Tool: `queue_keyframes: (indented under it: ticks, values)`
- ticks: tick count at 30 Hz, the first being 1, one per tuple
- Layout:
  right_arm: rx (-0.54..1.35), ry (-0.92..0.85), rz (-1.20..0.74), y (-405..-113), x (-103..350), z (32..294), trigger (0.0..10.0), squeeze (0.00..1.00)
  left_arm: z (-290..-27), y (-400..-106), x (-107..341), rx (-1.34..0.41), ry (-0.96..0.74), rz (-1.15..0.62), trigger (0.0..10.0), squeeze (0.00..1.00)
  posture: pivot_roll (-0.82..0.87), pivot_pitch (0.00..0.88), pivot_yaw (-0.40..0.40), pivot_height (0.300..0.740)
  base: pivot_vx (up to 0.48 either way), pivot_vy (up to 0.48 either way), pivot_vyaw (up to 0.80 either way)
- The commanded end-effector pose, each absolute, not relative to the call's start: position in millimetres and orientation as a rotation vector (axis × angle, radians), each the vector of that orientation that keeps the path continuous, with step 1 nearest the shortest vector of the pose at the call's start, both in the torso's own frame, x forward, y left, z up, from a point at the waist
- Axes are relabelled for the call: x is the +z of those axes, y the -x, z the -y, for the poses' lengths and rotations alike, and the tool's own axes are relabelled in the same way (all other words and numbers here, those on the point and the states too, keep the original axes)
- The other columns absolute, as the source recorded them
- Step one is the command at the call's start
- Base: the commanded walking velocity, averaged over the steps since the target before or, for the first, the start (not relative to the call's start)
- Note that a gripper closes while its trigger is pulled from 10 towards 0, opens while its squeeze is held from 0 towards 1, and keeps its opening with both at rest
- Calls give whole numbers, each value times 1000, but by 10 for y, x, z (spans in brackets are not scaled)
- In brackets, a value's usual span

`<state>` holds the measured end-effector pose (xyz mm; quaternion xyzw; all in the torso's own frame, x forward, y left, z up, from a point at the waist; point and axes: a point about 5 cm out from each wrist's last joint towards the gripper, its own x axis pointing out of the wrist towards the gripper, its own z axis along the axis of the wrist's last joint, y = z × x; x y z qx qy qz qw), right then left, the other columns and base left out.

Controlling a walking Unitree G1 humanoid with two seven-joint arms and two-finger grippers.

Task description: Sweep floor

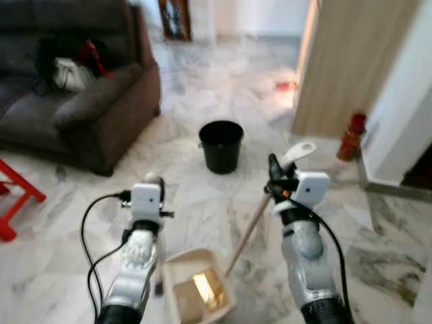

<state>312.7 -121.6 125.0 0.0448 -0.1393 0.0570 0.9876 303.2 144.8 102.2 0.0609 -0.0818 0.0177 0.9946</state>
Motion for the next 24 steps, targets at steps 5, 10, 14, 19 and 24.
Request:
queue_keyframes:
  ticks: [5, 10, 14, 19, 24]
  values:
    - [141, -117, 331, -3148, 1380, 1121, 10000, 0, -1533, -3050, 1138, 66, -152, 218, 10000, 0, 53, 0, 32, 740, 324, 0, 0]
    - [145, -116, 330, -3145, 1377, 1112, 10000, 0, -1532, -3049, 1138, 65, -152, 217, 10000, 0, 53, 0, 32, 740, 332, 0, 0]
    - [144, -119, 330, -3142, 1376, 1114, 10000, 0, -1532, -3050, 1137, 66, -153, 217, 10000, 0, 50, 0, 31, 740, 339, 0, 0]
    - [145, -122, 332, -3128, 1377, 1119, 10000, 0, -1530, -3050, 1131, 69, -157, 214, 10000, 0, 47, 0, 31, 740, 352, 0, 0]
    - [147, -121, 340, -3139, 1406, 1121, 10000, 0, -1527, -3043, 1126, 71, -154, 212, 10000, 0, 49, 0, 29, 740, 370, 0, 0]
